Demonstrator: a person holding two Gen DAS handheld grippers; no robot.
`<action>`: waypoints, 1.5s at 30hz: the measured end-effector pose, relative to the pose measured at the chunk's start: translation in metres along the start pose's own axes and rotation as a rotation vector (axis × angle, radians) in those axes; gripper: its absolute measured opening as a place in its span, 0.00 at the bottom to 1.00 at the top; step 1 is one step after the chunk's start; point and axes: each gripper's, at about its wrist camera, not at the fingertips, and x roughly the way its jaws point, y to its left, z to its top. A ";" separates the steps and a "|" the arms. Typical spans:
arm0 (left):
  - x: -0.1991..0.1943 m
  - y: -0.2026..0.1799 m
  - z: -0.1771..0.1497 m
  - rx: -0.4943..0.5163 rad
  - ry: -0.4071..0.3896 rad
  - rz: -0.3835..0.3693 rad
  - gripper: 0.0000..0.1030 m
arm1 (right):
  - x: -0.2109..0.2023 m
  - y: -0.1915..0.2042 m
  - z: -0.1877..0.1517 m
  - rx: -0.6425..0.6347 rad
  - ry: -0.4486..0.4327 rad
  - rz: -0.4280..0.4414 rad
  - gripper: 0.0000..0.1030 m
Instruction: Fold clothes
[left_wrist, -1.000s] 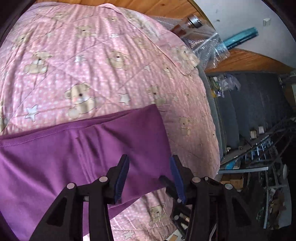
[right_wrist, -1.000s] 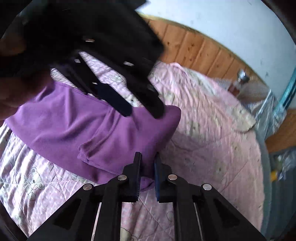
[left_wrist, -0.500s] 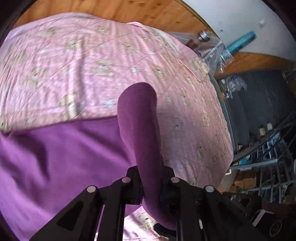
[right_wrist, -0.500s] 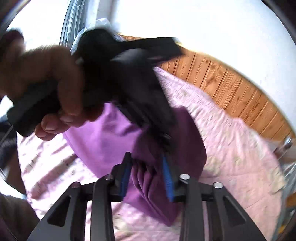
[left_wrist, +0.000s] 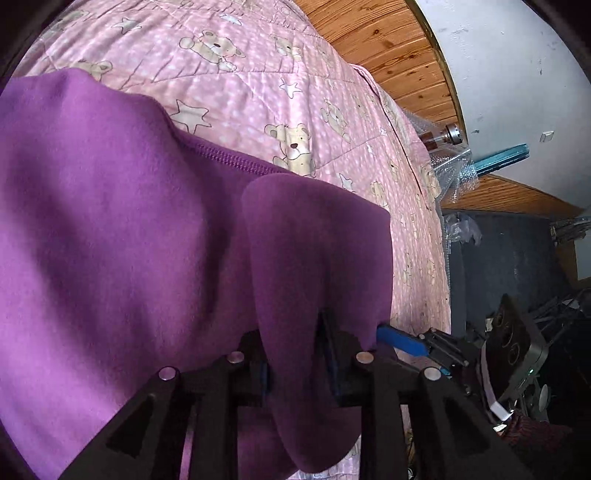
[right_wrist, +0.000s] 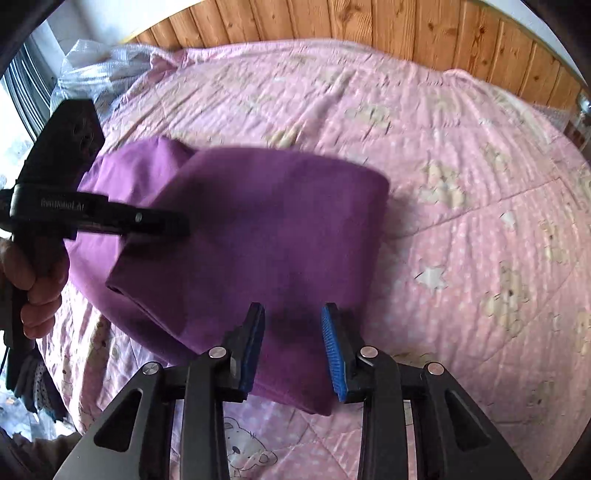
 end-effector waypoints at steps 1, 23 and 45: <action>-0.007 -0.002 -0.002 0.010 -0.010 0.027 0.31 | -0.007 -0.003 0.004 0.010 -0.028 -0.004 0.30; -0.016 0.001 -0.035 -0.038 -0.087 0.221 0.34 | 0.053 -0.016 0.036 -0.088 -0.065 -0.054 0.34; -0.268 0.174 -0.129 -0.353 -0.482 0.411 0.46 | 0.072 0.118 0.046 -0.155 -0.007 -0.235 0.43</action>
